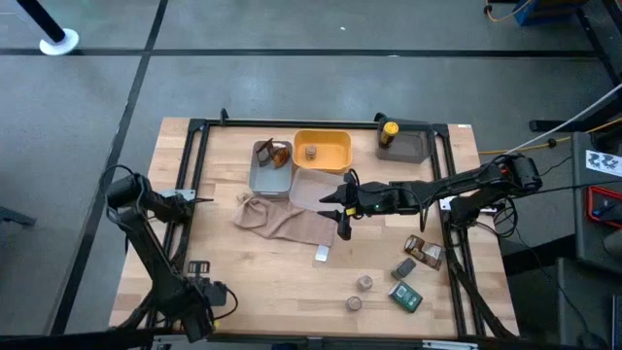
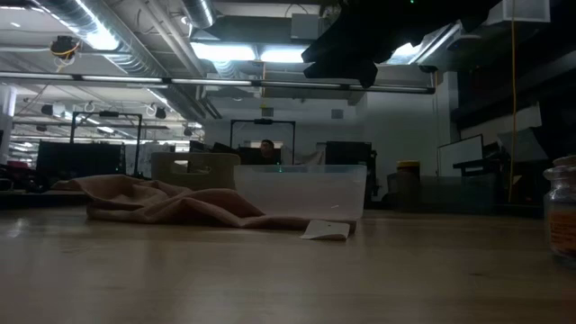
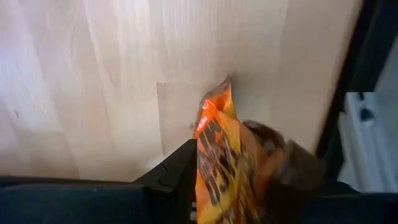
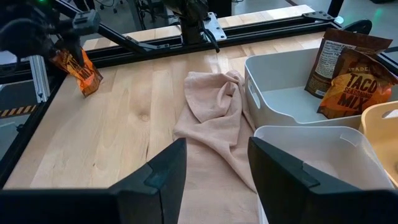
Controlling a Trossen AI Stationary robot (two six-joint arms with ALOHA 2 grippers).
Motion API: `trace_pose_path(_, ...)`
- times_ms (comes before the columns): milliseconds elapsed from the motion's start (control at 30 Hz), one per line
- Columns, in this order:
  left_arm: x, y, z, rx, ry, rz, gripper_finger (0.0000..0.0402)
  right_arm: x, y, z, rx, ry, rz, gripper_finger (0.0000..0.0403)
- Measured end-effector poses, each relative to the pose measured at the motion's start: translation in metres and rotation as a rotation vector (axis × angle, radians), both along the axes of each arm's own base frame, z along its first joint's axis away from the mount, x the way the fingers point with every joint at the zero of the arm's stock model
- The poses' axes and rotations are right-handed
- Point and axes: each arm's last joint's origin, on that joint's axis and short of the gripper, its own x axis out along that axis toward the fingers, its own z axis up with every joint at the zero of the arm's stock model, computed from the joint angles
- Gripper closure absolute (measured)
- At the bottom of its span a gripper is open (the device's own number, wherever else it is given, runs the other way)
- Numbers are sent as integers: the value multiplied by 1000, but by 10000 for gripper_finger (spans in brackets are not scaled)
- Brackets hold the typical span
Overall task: Sort spices by type
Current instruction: Put the bottom orange seasoning pack into the gray bin
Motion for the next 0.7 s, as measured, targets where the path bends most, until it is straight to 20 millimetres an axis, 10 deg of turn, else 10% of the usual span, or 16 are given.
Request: trace_pose_path(700,8,1,-11,21,42,67,387,-2,0,9,0,-47,3,230)
